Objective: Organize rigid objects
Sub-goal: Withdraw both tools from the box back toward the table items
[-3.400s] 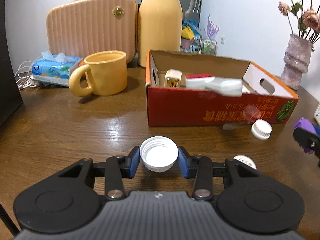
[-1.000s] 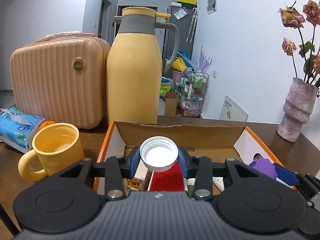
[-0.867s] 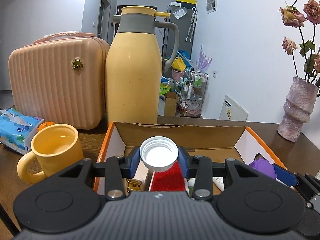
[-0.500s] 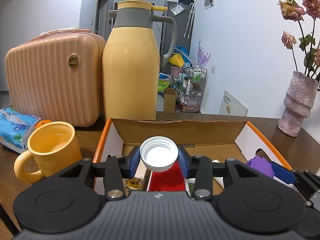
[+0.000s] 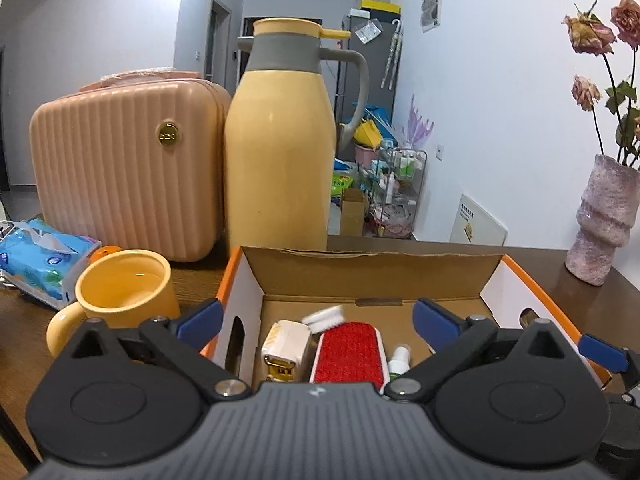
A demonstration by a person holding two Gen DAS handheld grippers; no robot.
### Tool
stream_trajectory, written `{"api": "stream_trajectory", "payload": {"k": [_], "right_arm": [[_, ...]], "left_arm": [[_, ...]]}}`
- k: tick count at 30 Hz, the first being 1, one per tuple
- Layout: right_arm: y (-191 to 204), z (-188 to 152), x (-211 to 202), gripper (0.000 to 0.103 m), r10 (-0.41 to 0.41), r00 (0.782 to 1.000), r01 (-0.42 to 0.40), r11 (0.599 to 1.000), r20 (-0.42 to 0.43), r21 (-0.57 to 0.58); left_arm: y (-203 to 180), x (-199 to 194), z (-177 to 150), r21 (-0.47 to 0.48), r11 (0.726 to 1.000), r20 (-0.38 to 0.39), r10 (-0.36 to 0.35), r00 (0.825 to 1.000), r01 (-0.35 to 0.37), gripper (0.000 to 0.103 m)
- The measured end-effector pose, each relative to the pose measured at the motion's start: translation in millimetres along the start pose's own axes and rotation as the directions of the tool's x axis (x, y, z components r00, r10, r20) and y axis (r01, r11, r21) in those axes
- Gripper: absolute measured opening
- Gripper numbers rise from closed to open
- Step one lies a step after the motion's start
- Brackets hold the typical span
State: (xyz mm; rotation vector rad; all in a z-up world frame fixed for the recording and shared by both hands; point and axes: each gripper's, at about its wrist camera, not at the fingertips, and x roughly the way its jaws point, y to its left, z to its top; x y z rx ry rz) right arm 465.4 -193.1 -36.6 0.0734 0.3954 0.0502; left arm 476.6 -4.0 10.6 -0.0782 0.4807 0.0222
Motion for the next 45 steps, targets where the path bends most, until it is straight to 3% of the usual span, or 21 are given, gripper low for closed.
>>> {"api": "stream_trajectory", "payload": {"k": [14,26,31,45], "right_arm": [[-5,1,-14,0.103,-0.009,1.000,0.008,0.999,0.024,0.033],[-6,-9,-53,0.103,0.003,0.998,-0.003,1.000,0.064,-0.008],[-8,-20,-73,0.103,-0.006,0.997,0.009,0.999,0.079,-0.035],[-12,-49,-132,0.103,-0.003,0.996,0.009,0.997,0.085,-0.072]], "left_arm": [[11,-13,-2,-0.061,0.997,0.060,0.040,0.997,-0.037,0.103],[23,-46,-13,-0.067,0.998,0.131,-0.004,0.991,0.013,0.103],[24,-64,-23,-0.041,0.999,0.162,0.004,0.987,0.002,0.103],[32,-108,-57,-0.015,1.000,0.130,-0.003,0.991,0.005,0.103]]}}
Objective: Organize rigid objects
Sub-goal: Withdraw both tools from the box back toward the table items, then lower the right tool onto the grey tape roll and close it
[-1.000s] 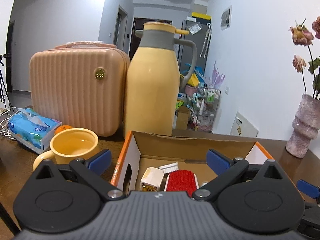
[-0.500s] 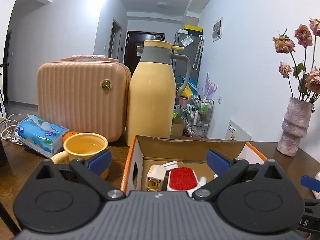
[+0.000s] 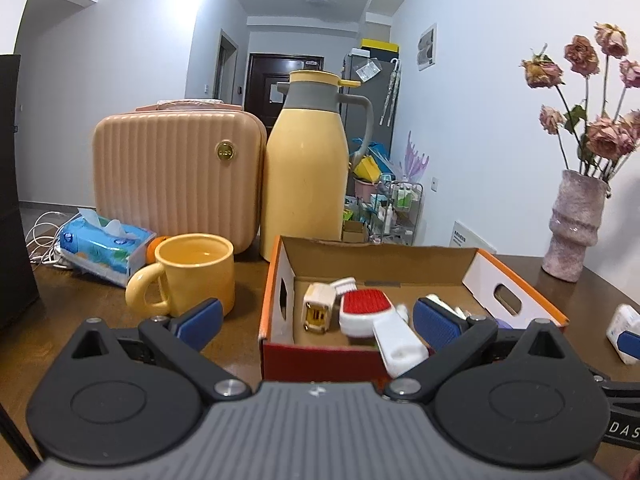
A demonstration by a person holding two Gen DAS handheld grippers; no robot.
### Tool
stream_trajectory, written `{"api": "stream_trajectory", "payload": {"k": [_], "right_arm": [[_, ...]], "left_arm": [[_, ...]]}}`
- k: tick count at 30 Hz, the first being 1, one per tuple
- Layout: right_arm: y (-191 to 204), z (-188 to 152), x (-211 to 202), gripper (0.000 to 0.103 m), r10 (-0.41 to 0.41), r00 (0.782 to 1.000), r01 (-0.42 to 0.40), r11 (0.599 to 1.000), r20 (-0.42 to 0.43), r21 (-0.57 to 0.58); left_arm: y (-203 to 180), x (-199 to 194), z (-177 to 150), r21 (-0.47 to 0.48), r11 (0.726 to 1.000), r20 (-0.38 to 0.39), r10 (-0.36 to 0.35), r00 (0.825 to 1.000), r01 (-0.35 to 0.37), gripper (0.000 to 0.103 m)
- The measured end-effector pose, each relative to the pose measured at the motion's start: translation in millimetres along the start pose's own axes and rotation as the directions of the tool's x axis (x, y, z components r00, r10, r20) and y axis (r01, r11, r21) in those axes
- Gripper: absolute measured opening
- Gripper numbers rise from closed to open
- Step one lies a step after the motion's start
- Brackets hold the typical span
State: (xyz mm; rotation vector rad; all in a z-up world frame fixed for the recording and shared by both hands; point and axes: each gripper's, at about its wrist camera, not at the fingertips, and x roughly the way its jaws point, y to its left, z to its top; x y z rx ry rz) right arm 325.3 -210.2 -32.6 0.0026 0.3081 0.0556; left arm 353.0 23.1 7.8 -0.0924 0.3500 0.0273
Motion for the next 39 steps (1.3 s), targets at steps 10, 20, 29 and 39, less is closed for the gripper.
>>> {"api": "stream_trajectory", "payload": {"k": [10,20,29,39], "right_arm": [[-8,-15,-33,0.103,-0.007,1.000,0.007,1.000,-0.027,-0.021],[-30,-26,-68,0.103,-0.028,0.997,0.025,0.999,-0.068,-0.043],[-67,-34,-78,0.103,-0.061,0.990,0.060,0.998,-0.124,-0.011],[-103,-39,-39,0.090,-0.110,0.967,0.114,0.993,-0.229,0.003]], "left_arm": [[-6,-33,-22,0.014,0.999,-0.032,-0.033,0.999,0.033,0.103],[-18,-54,-36,0.019,0.998,-0.051,-0.061,0.997,0.063,0.103],[-34,-52,-51,0.030,0.995,-0.125,-0.089,0.988,0.094,0.103],[-45,-46,-62,0.043,0.995,-0.181,-0.078,0.980,0.087,0.103]]}}
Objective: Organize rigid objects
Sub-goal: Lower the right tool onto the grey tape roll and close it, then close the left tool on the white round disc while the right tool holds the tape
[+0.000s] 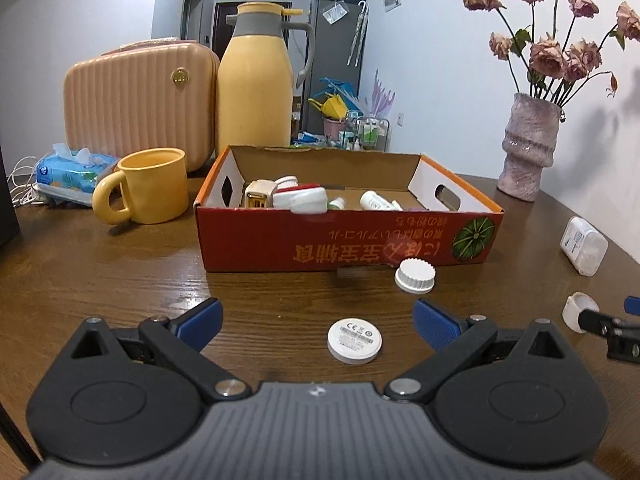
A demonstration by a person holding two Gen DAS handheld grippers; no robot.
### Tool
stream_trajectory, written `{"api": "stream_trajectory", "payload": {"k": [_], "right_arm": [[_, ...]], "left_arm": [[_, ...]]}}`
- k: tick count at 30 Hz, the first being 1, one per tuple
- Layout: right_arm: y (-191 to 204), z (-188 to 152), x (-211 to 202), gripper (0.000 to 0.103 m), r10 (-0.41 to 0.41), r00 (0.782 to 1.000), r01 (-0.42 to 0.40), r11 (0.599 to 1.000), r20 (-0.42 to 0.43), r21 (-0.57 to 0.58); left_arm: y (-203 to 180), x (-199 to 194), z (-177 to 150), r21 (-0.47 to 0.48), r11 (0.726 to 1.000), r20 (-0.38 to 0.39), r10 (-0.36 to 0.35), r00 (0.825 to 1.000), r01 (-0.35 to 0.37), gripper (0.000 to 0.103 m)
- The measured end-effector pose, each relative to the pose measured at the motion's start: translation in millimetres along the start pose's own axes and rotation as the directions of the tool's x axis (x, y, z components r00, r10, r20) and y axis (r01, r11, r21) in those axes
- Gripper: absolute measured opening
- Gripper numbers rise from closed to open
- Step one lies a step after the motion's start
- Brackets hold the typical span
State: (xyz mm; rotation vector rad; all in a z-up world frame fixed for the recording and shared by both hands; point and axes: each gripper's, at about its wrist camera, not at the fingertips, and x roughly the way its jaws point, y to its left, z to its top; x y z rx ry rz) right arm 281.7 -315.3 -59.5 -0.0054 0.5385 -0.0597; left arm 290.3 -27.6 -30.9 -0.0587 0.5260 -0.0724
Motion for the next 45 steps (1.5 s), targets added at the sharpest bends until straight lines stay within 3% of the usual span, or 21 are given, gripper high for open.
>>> {"api": "stream_trajectory", "payload": {"k": [4,10,14,20,34,45], "right_arm": [[-11,6,22,0.085,-0.017,0.999,0.018,0.999,-0.037,0.039],[-14,8,40,0.063,-0.011,0.998,0.015,0.998,-0.069,0.060],[-11,8,47,0.042,-0.001,0.996,0.006,0.998,-0.091,0.060],[-9,7,44,0.042,0.009,0.998,-0.004,0.997,-0.062,0.080],[8,6,7,0.042,0.049,0.995,-0.059,0.993,0.090,0.106],[19,2,-1,0.042,0.076,0.991,-0.085,0.993,0.107,0.082]], "left_arm": [[1,5,-2,-0.002,1.000,-0.020,0.006,1.000,-0.006,0.103],[1,10,-3,0.005,1.000,-0.038,0.009,0.999,-0.009,0.103],[1,12,-4,0.004,1.000,-0.049,0.009,0.999,-0.009,0.103],[2,14,-3,0.002,1.000,-0.058,0.006,0.998,-0.006,0.103],[-3,21,-7,0.024,1.000,-0.095,0.000,0.996,0.002,0.103],[-14,49,-10,0.040,0.999,-0.178,0.020,0.984,-0.013,0.101]]}}
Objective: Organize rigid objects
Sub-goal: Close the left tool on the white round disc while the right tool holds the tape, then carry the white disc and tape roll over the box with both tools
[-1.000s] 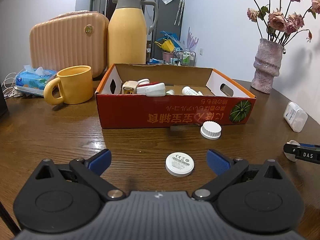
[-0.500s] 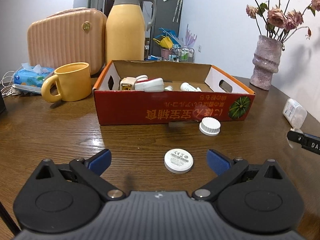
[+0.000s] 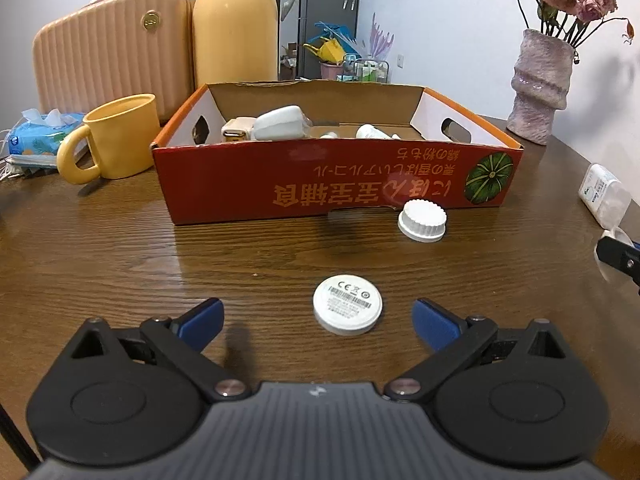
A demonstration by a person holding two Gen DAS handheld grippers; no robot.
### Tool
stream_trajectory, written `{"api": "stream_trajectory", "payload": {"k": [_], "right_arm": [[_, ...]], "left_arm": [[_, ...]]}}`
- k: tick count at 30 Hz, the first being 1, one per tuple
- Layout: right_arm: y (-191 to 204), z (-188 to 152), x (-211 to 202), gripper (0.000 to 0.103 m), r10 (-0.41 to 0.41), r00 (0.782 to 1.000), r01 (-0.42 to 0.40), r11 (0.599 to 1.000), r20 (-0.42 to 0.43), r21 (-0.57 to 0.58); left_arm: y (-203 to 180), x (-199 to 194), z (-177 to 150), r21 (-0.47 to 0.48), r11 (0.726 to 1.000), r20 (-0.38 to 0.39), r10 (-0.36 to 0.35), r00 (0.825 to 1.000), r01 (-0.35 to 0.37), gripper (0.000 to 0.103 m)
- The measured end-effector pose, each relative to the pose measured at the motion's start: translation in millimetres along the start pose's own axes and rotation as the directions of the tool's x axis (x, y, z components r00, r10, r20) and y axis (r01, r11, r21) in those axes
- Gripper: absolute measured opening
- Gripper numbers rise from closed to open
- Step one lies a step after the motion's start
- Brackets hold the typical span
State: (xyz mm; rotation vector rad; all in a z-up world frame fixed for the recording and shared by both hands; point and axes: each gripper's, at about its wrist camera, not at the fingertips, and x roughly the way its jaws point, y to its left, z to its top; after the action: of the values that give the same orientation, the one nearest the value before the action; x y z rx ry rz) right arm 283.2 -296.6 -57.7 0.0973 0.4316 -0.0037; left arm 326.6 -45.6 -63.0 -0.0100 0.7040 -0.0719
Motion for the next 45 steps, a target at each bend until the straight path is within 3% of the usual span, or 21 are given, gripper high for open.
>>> {"api": "stream_trajectory", "payload": {"k": [11,18,30,45], "right_arm": [[0,-1,-2,0.042,0.005,1.000,-0.005,1.000,0.008,0.007],[2,-2,-2,0.042,0.008,1.000,-0.009,1.000,0.002,0.005],[12,-7,-5,0.042,0.017,1.000,-0.017,1.000,-0.004,0.001],[33,10,-14,0.042,0.065,0.997,-0.064,0.997,0.044,-0.032]], "left_arm": [[-10,10,1,0.023,1.000,-0.014,0.013,1.000,-0.013,0.074],[-14,11,0,0.057,0.998,-0.011,0.001,1.000,0.000,0.040],[-18,-1,-1,0.078,0.997,0.028,-0.027,0.999,0.024,0.040],[-17,-53,9,0.069,0.997,0.193,-0.051,0.980,0.038,0.040]]}}
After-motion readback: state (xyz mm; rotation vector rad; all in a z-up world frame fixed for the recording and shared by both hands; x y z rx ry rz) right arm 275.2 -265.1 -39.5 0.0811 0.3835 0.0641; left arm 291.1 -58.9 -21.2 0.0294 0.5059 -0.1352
